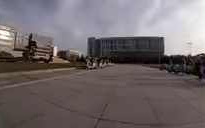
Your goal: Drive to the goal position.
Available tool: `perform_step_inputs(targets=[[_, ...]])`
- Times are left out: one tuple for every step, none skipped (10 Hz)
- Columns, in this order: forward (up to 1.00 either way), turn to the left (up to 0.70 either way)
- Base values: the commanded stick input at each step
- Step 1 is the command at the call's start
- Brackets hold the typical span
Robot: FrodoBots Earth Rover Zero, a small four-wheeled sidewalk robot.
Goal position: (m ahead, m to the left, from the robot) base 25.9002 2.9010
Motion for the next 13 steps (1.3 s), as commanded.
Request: perform_step_inputs(targets=[[0.45, 0.00], [0.45, 0.00], [0.45, 0.00], [0.45, 0.00], [0.45, 0.00], [0.45, 0.00], [0.45, 0.00], [0.45, 0.00], [0.45, 0.00], [0.45, 0.00], [0.45, 0.00], [0.45, 0.00], [0.45, 0.00]])
